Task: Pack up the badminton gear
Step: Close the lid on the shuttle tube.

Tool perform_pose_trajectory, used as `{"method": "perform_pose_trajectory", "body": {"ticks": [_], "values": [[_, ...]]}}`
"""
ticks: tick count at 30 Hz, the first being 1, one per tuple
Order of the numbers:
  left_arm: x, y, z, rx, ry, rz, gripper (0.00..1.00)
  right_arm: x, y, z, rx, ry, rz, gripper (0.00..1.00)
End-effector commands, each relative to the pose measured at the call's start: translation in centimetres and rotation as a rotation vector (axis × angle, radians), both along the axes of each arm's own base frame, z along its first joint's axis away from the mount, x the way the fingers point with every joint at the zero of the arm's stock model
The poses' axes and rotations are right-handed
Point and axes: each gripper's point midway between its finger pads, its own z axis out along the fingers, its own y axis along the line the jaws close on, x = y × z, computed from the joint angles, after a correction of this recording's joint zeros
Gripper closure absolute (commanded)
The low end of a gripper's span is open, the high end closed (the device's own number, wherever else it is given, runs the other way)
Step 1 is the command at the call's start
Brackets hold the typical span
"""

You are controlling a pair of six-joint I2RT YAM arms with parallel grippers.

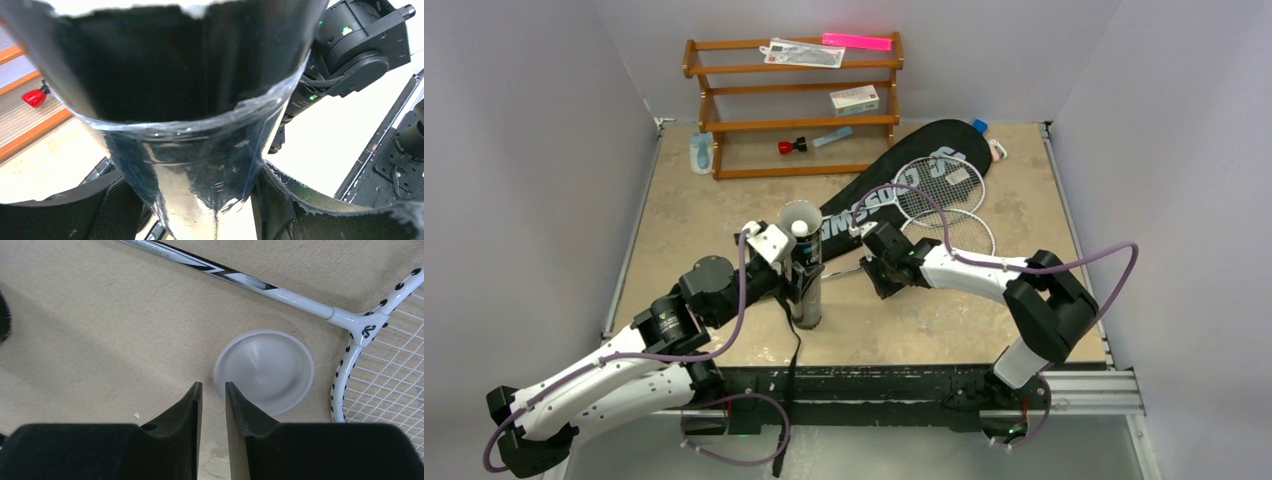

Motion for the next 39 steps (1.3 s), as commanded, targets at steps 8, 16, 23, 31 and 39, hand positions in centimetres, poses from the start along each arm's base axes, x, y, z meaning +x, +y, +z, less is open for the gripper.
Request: {"method": "perform_pose_trajectory", "body": {"ticks": [8,16,23,31,39], "values": [[0.0,-0.4,0.1,0.002,-0.011,-0.017,0.48,1.9,-0.3,0.0,-0.068,-0.049,-0.009,0.92],[0.0,-0.8,-0.7,0.021,-0.005,-0.036,0.48,0.8,1.1,8.7,0.160,-0.142,0.024,1.00],[0.0,-1.9,-0.2,-0.010,-0.018,-0.071,0.48,-0.6,1.5,19.2,0.354,-0.283,0.110,1.00],[-0.3,-4.2,2.7,-0.136,-0.094,-0.155,0.48,-3.2,0.1,32.8,0.559,-0.534,0.237,1.00],[-0.2,-7.7,0.5,-0.001,-0.016,-0.276,0.48,-7.1,0.0,39.8,0.720,-0.621,0.409,1.00]]}}
